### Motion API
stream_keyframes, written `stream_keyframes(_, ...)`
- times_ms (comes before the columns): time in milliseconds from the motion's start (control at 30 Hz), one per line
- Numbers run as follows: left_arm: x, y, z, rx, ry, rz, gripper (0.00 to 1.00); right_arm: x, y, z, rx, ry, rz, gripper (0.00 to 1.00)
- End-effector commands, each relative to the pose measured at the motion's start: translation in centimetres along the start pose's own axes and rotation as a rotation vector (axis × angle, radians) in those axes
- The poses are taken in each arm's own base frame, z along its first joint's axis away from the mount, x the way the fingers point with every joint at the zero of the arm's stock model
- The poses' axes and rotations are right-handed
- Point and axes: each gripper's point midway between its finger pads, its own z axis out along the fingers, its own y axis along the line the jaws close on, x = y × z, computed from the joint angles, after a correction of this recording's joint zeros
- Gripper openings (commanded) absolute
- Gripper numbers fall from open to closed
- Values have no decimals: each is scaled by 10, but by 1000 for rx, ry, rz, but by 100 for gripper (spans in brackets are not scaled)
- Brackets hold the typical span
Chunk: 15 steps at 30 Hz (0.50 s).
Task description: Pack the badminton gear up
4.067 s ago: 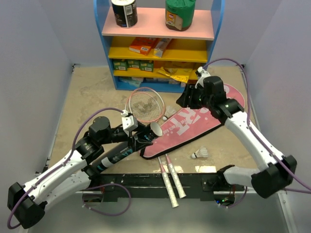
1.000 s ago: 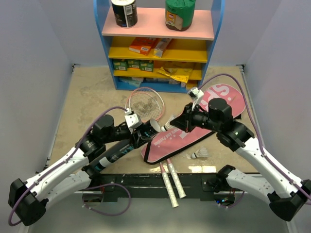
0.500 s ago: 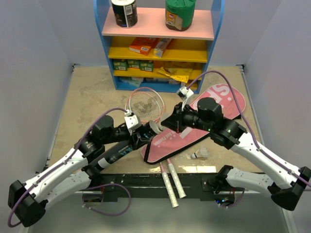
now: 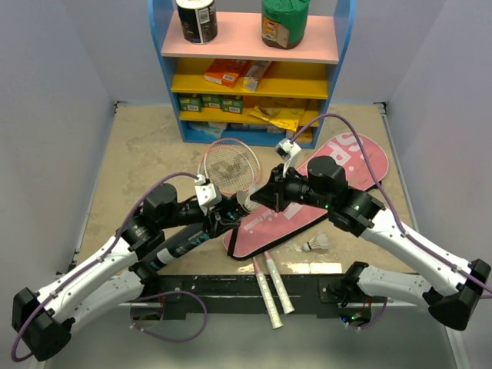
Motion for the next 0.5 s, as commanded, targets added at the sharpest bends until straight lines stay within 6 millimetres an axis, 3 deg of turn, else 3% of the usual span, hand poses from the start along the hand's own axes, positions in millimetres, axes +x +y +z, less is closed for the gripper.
stream_keyframes(0, -35, -9, -2, 43, -119, 79, 0, 15, 16, 14, -113, 27, 30, 0)
stream_keyframes(467, -46, -15, -10, 50, -167, 99, 0, 53, 43, 38, -294, 147, 94, 0)
